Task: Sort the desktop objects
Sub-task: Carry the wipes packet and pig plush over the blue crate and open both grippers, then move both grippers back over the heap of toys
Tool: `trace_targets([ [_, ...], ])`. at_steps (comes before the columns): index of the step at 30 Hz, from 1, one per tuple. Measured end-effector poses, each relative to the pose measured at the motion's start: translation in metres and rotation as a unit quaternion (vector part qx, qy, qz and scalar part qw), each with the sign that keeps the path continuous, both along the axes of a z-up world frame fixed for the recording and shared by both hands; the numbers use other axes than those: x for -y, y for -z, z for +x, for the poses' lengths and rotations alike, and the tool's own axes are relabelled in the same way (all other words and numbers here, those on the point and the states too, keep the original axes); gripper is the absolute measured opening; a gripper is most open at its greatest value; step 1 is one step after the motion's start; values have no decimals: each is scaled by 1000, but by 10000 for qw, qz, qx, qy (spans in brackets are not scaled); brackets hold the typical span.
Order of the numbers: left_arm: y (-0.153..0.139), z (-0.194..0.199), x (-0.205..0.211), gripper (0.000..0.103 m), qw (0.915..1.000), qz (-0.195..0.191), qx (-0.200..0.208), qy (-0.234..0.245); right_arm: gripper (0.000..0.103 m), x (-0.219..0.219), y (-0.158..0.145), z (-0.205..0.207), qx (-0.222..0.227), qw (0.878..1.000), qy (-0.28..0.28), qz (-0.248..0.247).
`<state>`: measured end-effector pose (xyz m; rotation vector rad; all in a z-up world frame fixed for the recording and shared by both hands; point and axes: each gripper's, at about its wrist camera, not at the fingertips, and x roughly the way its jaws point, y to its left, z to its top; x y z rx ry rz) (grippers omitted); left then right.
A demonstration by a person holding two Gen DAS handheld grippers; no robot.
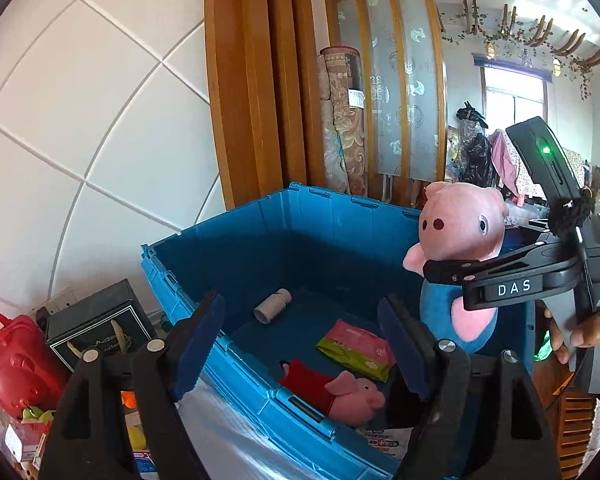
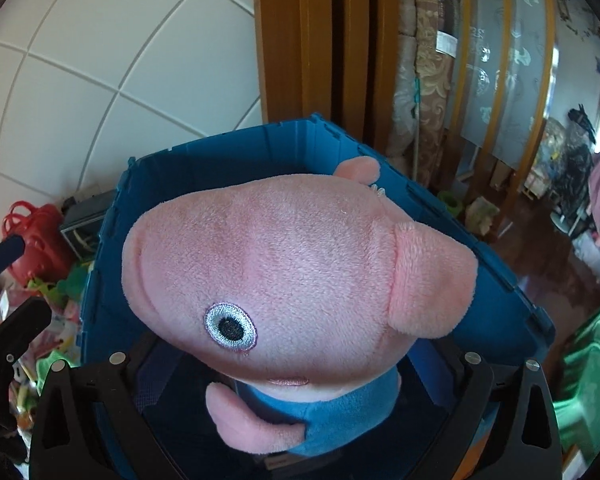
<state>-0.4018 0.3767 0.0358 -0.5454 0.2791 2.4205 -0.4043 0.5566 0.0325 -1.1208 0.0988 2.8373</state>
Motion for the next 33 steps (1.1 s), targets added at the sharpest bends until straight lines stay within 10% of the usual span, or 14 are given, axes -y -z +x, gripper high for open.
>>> trace_targets([
  [11,-10,15,11,79,9998,117,-185,-30,102,10,-21,-8,215,9991,-257,279],
  [33,42,83,135,79,9783,54,-515,-2008,103,106,-22,100,-1656,9650,-1800,-947],
])
